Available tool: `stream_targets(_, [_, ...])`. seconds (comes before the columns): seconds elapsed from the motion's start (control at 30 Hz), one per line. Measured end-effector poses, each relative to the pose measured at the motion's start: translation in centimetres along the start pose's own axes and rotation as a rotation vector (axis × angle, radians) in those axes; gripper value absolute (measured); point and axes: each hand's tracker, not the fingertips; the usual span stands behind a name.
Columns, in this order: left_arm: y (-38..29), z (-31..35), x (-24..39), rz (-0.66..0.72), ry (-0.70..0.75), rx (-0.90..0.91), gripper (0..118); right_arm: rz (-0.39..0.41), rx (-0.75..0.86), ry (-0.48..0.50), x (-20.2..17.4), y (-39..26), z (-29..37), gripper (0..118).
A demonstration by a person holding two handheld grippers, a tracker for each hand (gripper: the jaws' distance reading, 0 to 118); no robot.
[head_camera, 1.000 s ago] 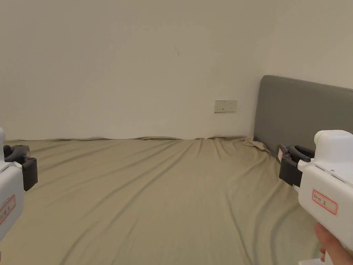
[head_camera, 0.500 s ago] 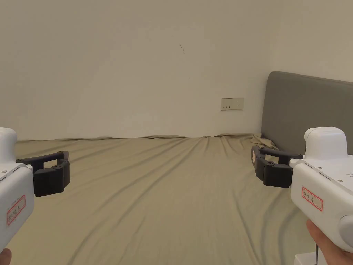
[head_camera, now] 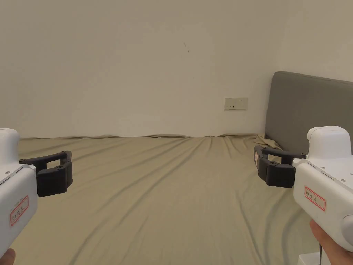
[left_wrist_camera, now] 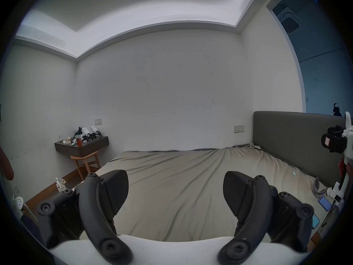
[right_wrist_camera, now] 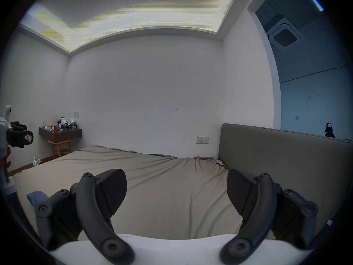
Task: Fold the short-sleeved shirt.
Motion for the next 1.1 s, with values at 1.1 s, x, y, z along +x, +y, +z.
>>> stream_targets(1.1, [-0.5,-0.8,-0.5,0.012,0.011,-0.006,109,-0.025,-0.031,-0.014,0.4,-1.1,-0.4,111])
